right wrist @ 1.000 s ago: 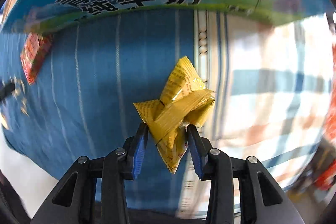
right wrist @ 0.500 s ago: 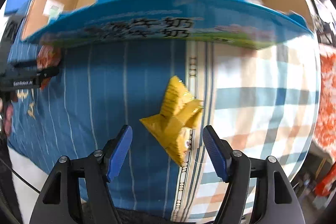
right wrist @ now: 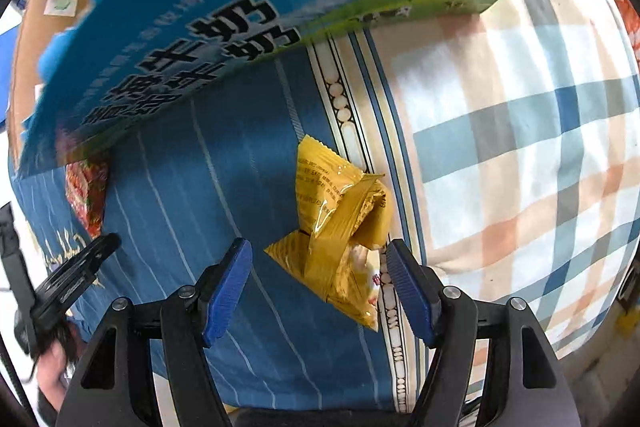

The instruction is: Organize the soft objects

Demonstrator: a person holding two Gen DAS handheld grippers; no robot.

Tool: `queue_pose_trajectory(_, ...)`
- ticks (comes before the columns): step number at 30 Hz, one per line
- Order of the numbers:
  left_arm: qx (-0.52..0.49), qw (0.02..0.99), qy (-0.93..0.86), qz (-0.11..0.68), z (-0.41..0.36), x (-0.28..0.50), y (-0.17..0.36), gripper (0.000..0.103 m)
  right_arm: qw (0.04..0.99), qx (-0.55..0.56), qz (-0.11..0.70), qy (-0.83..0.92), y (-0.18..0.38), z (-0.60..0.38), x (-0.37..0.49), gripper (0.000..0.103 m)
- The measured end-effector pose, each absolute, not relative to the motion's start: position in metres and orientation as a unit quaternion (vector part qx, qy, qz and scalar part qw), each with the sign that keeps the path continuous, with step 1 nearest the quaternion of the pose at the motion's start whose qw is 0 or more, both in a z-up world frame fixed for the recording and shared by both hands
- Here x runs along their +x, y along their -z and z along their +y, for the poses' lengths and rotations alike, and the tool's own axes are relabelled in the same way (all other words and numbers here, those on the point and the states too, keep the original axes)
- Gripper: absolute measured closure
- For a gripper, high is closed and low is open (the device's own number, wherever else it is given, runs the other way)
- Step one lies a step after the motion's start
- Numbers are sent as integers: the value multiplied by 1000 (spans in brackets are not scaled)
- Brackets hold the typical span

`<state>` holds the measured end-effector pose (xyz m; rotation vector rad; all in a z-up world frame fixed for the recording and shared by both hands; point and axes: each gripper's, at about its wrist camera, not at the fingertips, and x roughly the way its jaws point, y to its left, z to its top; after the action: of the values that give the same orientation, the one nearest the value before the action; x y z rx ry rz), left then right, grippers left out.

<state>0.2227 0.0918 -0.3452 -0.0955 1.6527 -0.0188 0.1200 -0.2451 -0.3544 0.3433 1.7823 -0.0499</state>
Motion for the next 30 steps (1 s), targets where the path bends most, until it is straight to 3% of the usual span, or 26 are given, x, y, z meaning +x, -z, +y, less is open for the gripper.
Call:
queue_pose_trajectory(1,-42,684,1,728,92,215,343,54,616,143,774,22,354,-245,121,31)
queue_pose_trajectory(3,-45,691,6,722,93,218,333,36,617,131,775,18,352,-245,123,31)
queue_pose_trajectory(11,142,688,78,708,66,265,321,31,611,71,789,-2,369,-200,118,31)
queue_pose_trajectory(18,86,647,128,746,69,319,342,24,599,67,798,2,389,-176,115,31)
queue_pose_trajectory(23,46,622,162,765,71,342,359,25,596,65,800,-2,385,-191,128,31)
queue_pose_trajectory(27,43,640,154,752,69,350,361,47,598,62,799,-3,383,-194,135,31)
queue_pose_trajectory(30,75,656,138,738,68,306,358,56,599,62,798,-3,381,-193,137,31)
